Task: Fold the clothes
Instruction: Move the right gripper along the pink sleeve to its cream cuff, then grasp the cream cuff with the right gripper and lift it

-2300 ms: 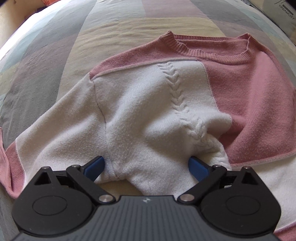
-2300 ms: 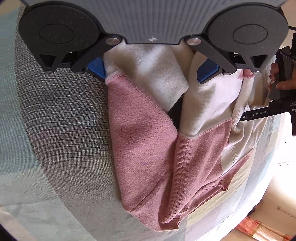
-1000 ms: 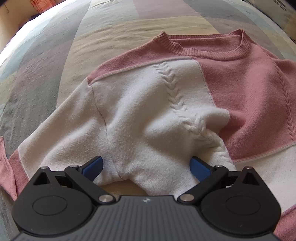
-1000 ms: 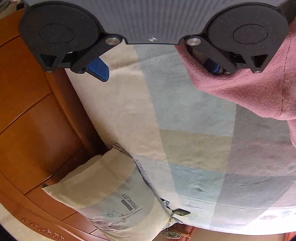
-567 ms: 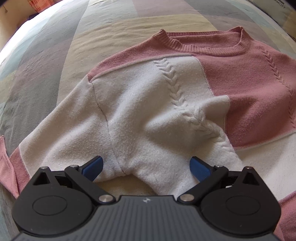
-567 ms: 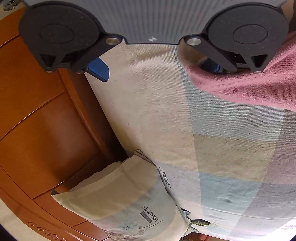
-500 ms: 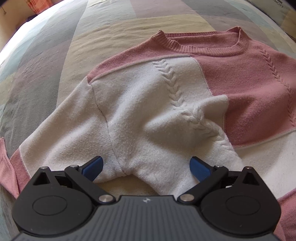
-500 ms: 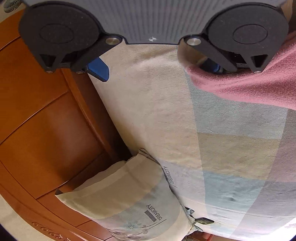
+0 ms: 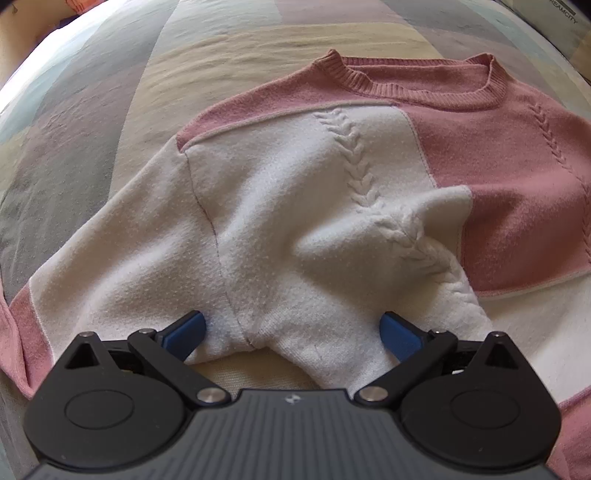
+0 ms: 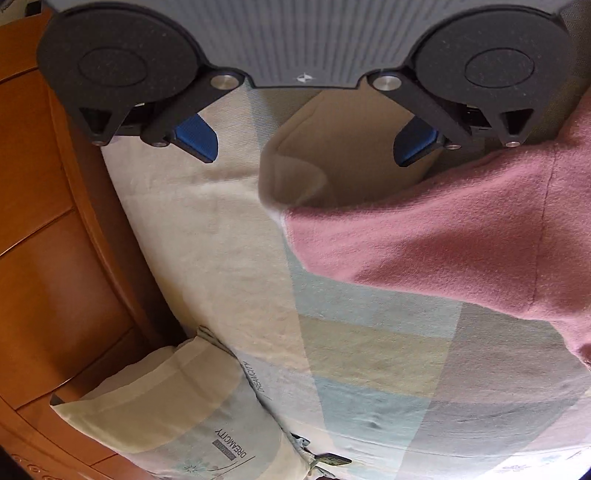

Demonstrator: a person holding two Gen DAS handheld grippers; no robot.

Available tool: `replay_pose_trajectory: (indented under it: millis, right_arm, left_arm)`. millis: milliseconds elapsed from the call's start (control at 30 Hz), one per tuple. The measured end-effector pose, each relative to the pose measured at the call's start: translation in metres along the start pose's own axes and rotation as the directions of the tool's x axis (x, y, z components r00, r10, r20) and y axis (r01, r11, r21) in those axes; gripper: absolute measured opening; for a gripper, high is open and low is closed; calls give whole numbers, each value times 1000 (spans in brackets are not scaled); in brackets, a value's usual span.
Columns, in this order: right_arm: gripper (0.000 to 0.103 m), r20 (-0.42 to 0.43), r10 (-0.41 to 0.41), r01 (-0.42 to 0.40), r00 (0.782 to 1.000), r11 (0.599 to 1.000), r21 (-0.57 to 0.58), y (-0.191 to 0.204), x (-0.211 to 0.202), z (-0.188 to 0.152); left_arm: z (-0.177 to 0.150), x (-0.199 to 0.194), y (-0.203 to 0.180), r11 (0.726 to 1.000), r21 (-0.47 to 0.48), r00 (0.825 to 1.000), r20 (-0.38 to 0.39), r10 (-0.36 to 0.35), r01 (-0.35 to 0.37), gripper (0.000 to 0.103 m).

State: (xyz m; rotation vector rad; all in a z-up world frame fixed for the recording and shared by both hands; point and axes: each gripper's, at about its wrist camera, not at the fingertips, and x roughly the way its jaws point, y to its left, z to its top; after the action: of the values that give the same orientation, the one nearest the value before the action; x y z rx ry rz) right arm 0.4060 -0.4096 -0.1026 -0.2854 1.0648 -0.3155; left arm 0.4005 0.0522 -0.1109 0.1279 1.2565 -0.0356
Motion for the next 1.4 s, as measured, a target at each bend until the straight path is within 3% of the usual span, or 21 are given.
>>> replay_pose_trajectory:
  millis: [167, 300, 433, 567, 633, 733, 800, 833, 933, 1000, 1100, 1267, 1333, 1400]
  right_arm:
    - [103, -53, 136, -128, 989, 983, 132, -6, 17, -23]
    - [103, -66, 250, -220, 966, 930, 296, -30, 26, -34]
    - [103, 42, 320, -310, 946, 868, 388, -56, 10, -38]
    - [103, 203, 341, -397, 918, 812, 428, -83, -5, -20]
    - [103, 266, 328, -416, 907, 803, 428, -95, -1, 1]
    - [103, 254, 342, -423, 905, 795, 436, -102, 26, 33]
    - [103, 201, 393, -440, 897, 768, 464, -103, 52, 48]
    - [103, 173, 429, -456, 886, 747, 483, -103, 64, 53]
    - [103, 131, 549, -525, 826, 662, 535, -96, 79, 49]
    - [103, 143, 625, -590, 768, 602, 537, -87, 72, 43]
    - [103, 178, 704, -683, 688, 544, 487, -67, 38, 31]
    - [103, 120, 794, -758, 597, 509, 408, -18, 5, 9]
    - [103, 63, 815, -761, 576, 506, 406, 4, 4, -4]
    - [103, 17, 813, -746, 582, 525, 411, 21, 5, -17]
  left_arm:
    - [0, 1, 0, 1000, -1, 1000, -3, 1, -1, 103]
    - [-1, 1, 0, 1000, 0, 1000, -5, 1, -1, 103]
    - [-1, 1, 0, 1000, 2, 1000, -10, 2, -2, 103]
    - [-1, 1, 0, 1000, 0, 1000, -13, 5, -5, 103]
    - [-1, 1, -1, 1000, -1, 1000, -13, 7, -7, 103]
    - [-2, 1, -2, 1000, -1, 1000, -12, 11, -11, 103]
    - [-3, 1, -2, 1000, -1, 1000, -11, 12, -12, 103]
    - [-3, 1, -2, 1000, -2, 1000, -11, 12, -12, 103]
    - [-4, 0, -1, 1000, -1, 1000, -8, 9, -9, 103]
    - [-4, 2, 2, 1000, -3, 1000, -7, 7, -7, 103]
    - [-2, 2, 0, 1000, -8, 1000, -2, 11, -11, 103]
    - [-3, -1, -5, 1000, -18, 1000, 2, 16, -16, 103]
    - [-10, -7, -11, 1000, -19, 1000, 2, 17, -17, 103]
    - [-9, -4, -8, 1000, -17, 1000, 1, 14, -14, 103]
